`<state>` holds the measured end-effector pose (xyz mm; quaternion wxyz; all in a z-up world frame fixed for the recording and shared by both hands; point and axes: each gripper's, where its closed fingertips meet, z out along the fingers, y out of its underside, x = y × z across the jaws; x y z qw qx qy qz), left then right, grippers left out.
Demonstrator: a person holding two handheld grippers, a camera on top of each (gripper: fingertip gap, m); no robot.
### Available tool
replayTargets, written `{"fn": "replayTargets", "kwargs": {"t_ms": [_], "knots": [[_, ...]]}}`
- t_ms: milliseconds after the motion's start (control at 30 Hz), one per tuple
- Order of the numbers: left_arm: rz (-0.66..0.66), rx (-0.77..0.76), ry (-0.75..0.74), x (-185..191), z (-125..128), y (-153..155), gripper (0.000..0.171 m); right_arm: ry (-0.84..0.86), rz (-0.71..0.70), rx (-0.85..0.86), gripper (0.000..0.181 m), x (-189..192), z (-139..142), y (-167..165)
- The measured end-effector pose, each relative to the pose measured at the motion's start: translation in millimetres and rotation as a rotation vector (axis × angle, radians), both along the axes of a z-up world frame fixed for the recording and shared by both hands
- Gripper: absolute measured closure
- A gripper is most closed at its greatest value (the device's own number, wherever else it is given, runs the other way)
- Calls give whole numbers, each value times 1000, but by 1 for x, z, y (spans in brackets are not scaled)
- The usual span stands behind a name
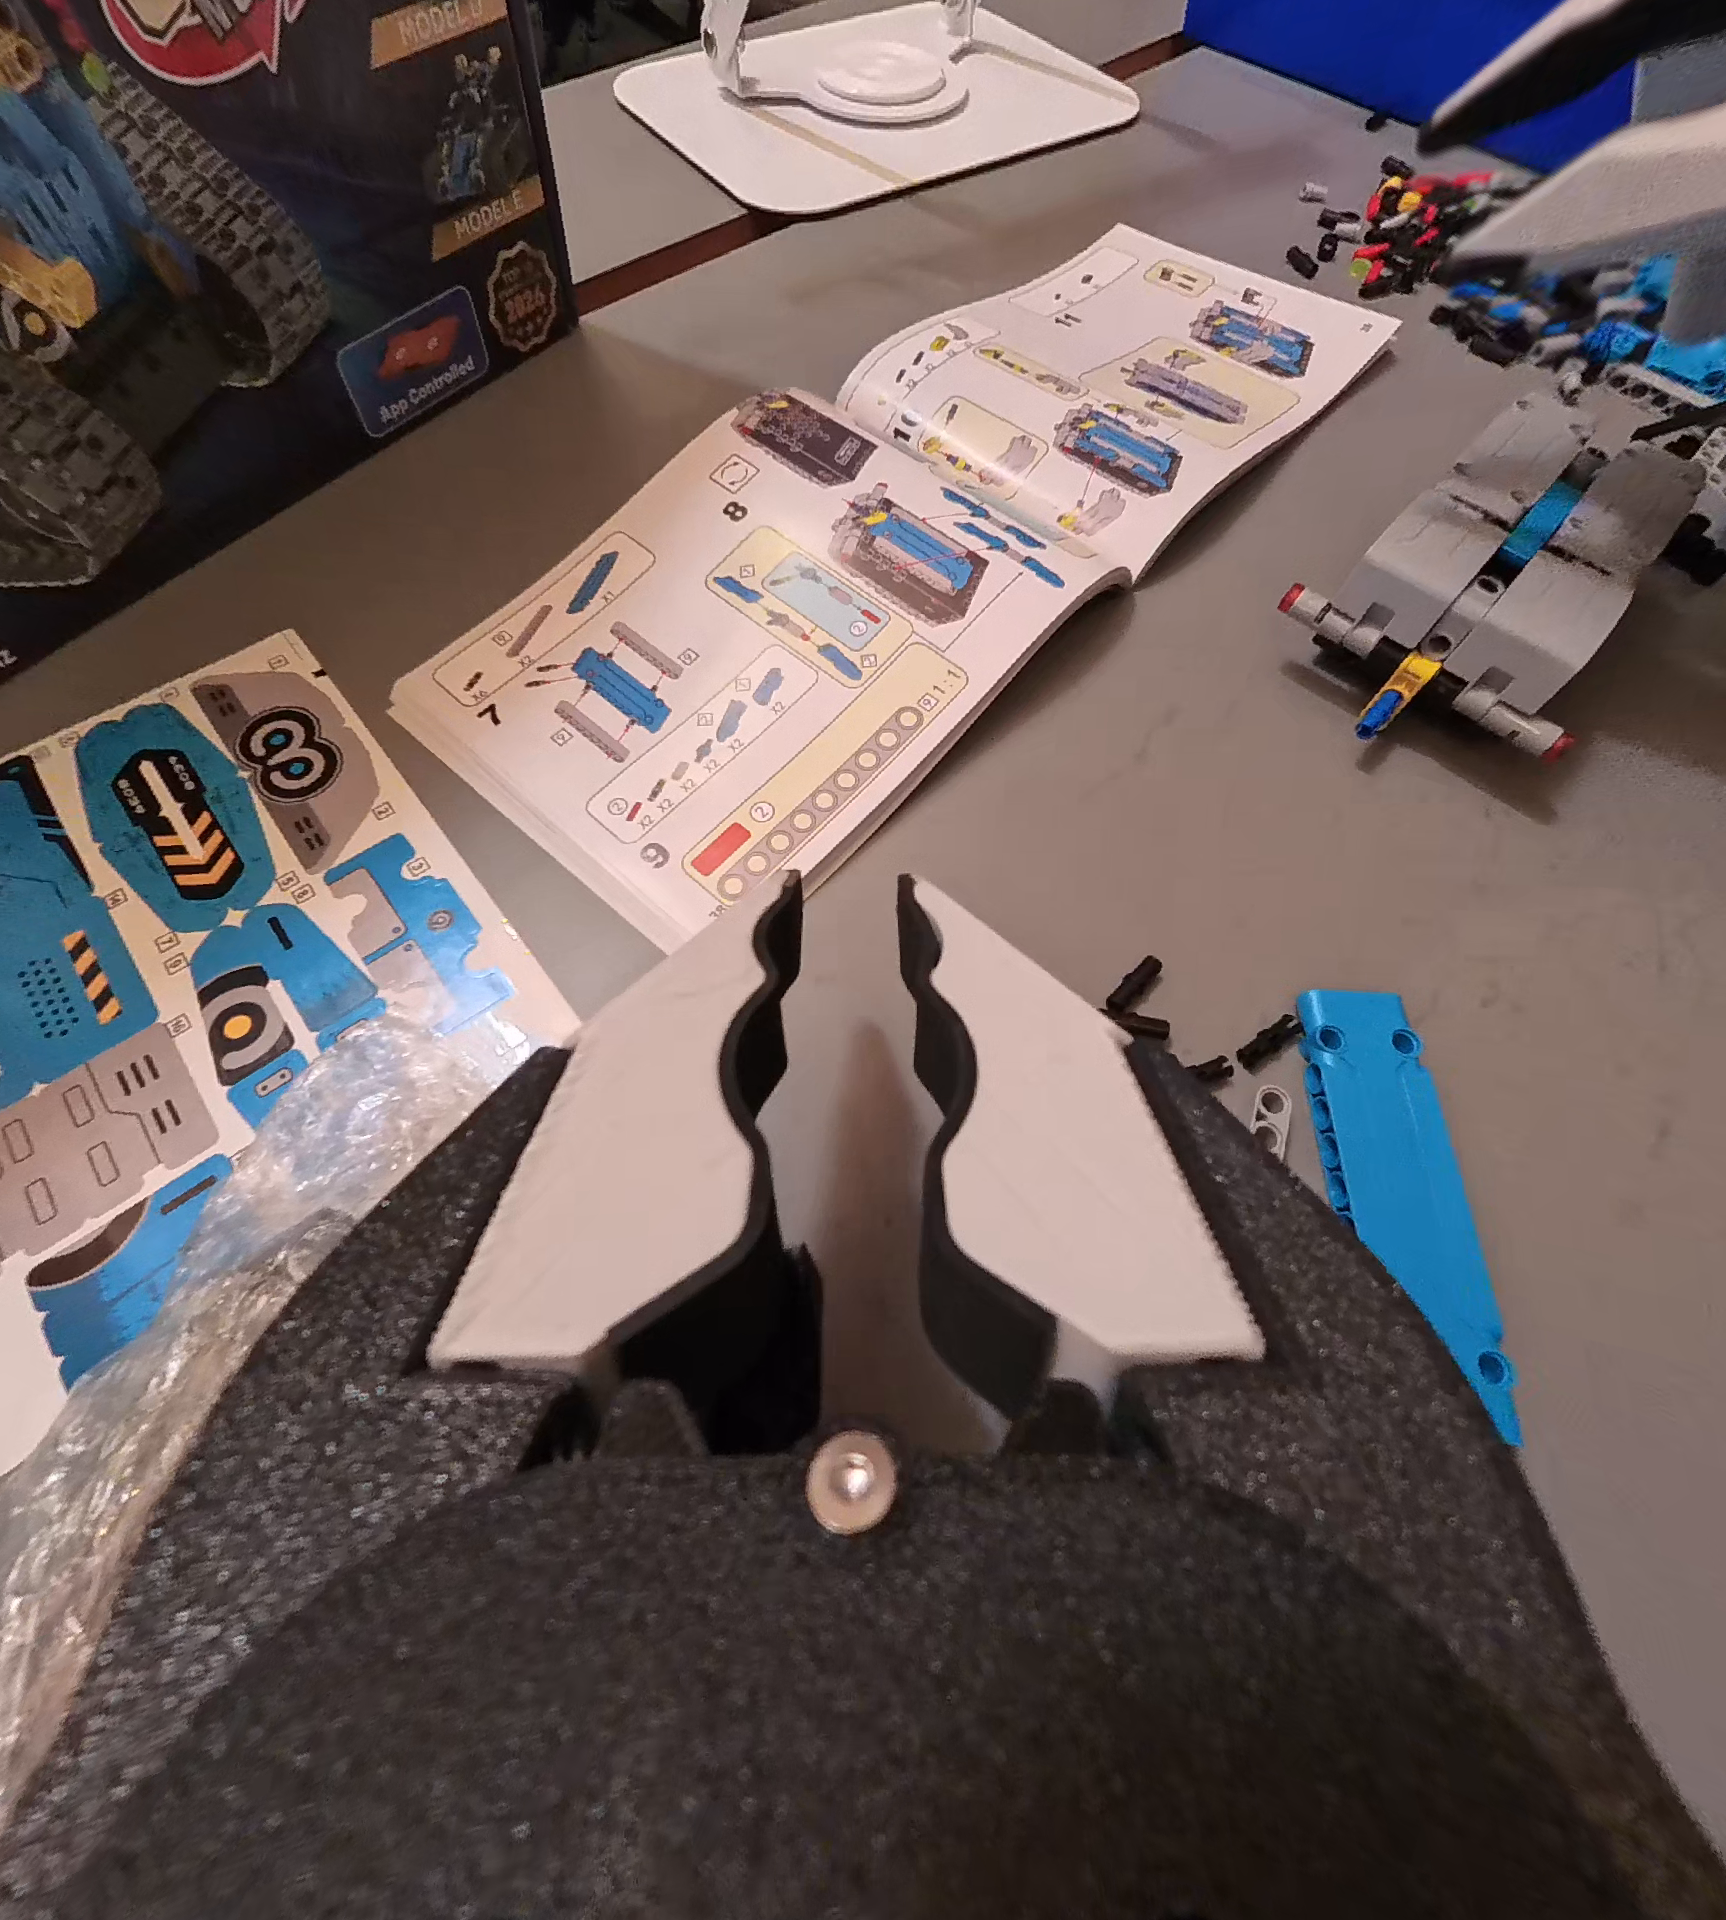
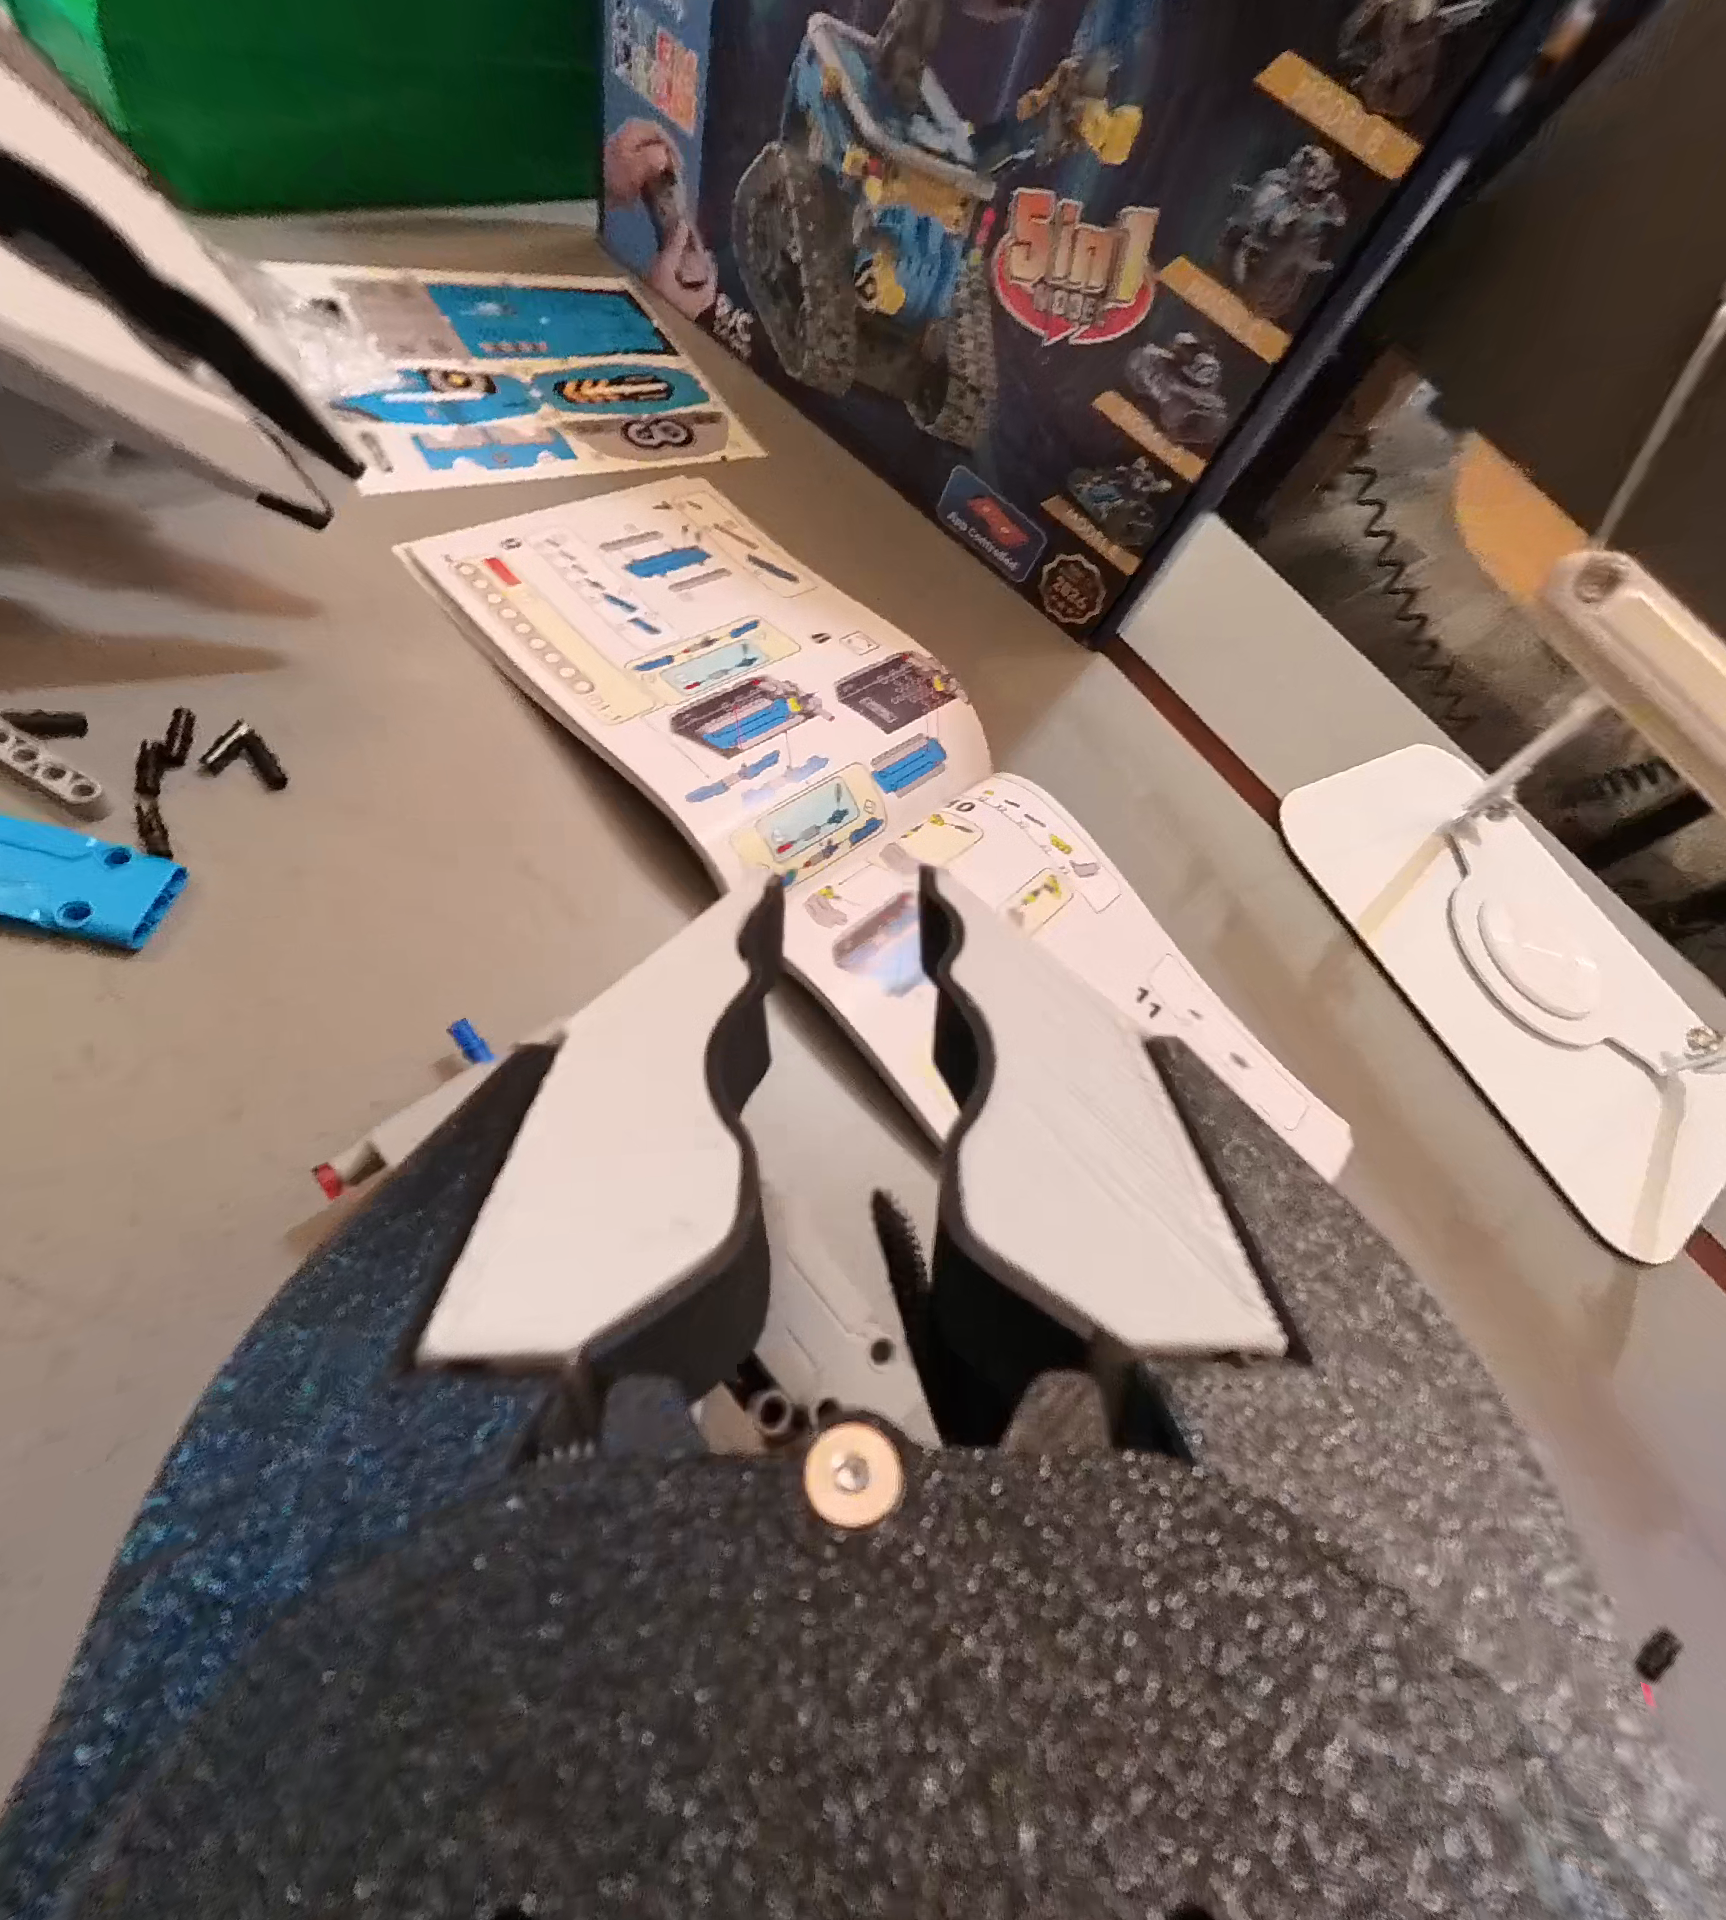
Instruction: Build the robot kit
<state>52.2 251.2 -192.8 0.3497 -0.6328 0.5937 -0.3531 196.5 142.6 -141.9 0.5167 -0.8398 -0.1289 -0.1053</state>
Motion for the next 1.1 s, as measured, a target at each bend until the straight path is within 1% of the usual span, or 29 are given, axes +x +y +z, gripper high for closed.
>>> {"fn": "replayTargets", "kwargs": {"t_ms": [100, 167, 200, 267, 333, 367, 433, 500, 567, 633, 733, 800, 867, 933, 1000, 1100], "knots": [[-4, 23, 1, 0, 1, -2, 154, 39, -38, 55, 157, 18, 16, -7], [-2, 46, -6, 0, 3, -2, 154, 25, -84, 91, 157, 39, 34, -19], [0, 60, -7, 0, 3, -2, 154, -2, -125, 100, 156, 54, 46, -30], [2, 76, -9, 0, 4, -3, 154, -60, -236, 102, 151, 84, 76, -65], [-6, 81, -21, 0, 9, -7, 154, -34, -292, 114, 153, 99, 107, -112], [-10, 89, -29, 0, 11, -9, 154, -2, -317, 110, 153, 104, 118, -137], [-16, 120, -40, -1, 16, -12, 154, 58, -379, 43, 153, 114, 122, -191], [-20, 157, -48, -1, 20, -14, 154, 60, -487, -9, 153, 127, 115, -245], [-25, 186, -60, -1, 23, -16, 154, 103, -563, -51, 152, 130, 94, -287], [-31, 201, -63, -1, 24, -19, 154, 172, -595, -101, 153, 121, 64, -316], [-41, 209, -59, 0, 22, -22, 154, 183, -639, -172, 153, 110, 22, -344], [-40, 214, -55, 0, 20, -22, 154, 218, -643, -185, 153, 101, 4, -349], [-40, 214, -49, 0, 19, -21, 154, 270, -624, -168, 152, 91, -6, -342], [-42, 215, -43, 0, 18, -22, 154, 297, -592, -162, 153, 80, -14, -328], [-41, 222, -45, 0, 18, -21, 154, 289, -555, -189, 154, 71, -24, -311], [-39, 237, -45, 0, 19, -21, 154, 258, -547, -235, 154, 72, -38, -291]]}}
